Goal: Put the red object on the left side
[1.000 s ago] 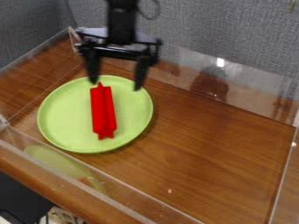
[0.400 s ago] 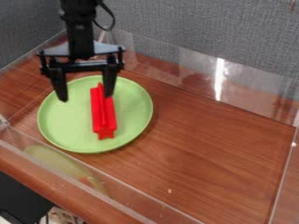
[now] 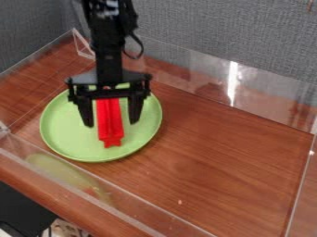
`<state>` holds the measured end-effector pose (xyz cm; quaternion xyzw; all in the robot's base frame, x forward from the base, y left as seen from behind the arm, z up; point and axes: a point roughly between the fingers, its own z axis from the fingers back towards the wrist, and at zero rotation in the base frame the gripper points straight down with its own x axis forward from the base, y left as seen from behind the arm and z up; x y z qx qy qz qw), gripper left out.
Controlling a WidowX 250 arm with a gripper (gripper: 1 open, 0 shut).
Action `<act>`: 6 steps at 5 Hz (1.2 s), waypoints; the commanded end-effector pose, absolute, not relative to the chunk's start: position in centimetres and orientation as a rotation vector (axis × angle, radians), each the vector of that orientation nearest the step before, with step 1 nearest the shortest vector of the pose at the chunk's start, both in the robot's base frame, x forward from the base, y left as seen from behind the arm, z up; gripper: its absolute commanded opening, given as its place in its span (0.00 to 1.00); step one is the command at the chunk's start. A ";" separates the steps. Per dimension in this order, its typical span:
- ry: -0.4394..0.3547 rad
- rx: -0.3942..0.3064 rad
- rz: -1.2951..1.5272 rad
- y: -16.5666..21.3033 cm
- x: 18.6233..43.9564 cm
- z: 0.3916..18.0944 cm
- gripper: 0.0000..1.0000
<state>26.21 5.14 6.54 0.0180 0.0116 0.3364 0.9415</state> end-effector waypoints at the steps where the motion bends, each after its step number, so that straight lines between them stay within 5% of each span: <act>1: -0.020 0.037 0.654 6.0 27.7 6.6 1.00; 6: -0.061 0.018 0.645 8.1 28.8 7.8 1.00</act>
